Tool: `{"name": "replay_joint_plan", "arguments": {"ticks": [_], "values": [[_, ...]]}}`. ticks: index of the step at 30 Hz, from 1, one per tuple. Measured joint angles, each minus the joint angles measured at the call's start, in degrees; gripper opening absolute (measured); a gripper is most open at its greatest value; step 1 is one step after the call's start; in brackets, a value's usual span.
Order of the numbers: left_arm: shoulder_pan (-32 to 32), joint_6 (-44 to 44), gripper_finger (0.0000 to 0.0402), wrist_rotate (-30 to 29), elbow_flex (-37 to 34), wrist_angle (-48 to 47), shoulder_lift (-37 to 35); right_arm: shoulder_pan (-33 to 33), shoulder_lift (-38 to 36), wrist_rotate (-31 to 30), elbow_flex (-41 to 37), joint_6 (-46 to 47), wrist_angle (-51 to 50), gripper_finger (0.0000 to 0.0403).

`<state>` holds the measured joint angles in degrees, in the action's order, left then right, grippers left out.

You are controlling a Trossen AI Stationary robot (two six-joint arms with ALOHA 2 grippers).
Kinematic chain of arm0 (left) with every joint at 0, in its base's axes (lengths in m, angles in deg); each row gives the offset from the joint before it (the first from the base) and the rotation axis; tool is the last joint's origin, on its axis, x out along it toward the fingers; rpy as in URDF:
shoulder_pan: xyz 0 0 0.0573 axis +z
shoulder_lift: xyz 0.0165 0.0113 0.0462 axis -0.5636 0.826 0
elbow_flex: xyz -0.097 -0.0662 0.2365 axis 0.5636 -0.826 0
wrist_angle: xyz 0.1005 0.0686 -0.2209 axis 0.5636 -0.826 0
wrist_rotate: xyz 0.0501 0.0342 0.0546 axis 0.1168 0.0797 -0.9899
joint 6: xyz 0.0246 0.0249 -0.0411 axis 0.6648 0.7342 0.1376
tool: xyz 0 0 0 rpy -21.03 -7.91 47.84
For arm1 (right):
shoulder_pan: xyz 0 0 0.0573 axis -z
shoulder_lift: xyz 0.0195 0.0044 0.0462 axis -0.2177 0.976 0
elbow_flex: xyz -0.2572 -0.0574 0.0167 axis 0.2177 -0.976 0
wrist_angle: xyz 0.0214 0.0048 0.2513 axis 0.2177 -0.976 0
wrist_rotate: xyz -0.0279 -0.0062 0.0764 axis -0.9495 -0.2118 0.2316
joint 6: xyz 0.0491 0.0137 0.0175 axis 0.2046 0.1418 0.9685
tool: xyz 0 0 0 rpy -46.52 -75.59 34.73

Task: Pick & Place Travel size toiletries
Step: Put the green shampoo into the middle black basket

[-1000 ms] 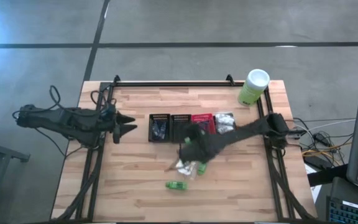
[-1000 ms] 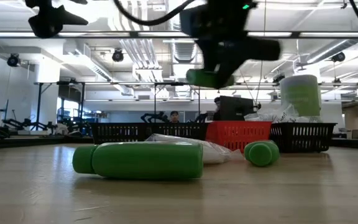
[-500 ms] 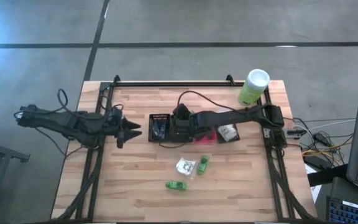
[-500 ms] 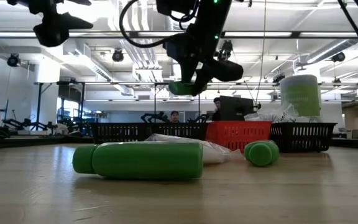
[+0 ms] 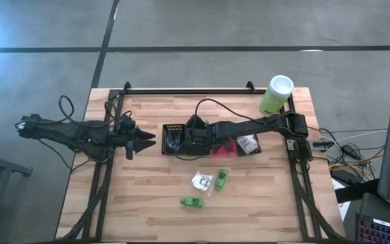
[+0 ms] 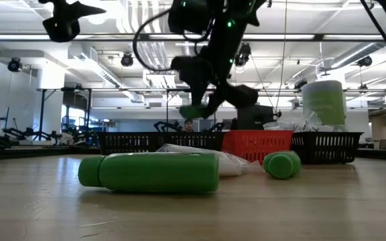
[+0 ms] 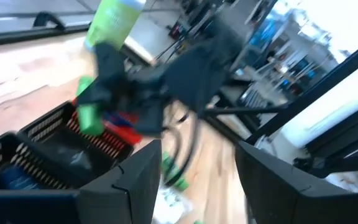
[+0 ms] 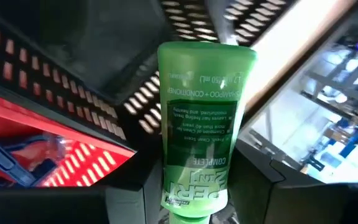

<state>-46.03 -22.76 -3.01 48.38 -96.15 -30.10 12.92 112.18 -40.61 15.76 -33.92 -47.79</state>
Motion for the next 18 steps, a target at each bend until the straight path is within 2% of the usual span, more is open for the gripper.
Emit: {"name": "replay_joint_plan", "arguments": {"ticks": [8,14,18], "values": [[0.0,-1.1,0.0209,0.0,0.0,4.7,1.1,0.9,2.4,0.6,-0.7,-6.1,-0.1,0.0133],[0.0,-4.2,0.0209,0.1,0.0,5.0,2.7,1.5,2.4,5.1,-0.7,-6.8,0.1,0.0149],[0.0,-4.3,0.0209,1.6,0.0,5.0,3.5,2.1,2.4,5.3,-0.8,-6.2,3.2,0.0162]]}}
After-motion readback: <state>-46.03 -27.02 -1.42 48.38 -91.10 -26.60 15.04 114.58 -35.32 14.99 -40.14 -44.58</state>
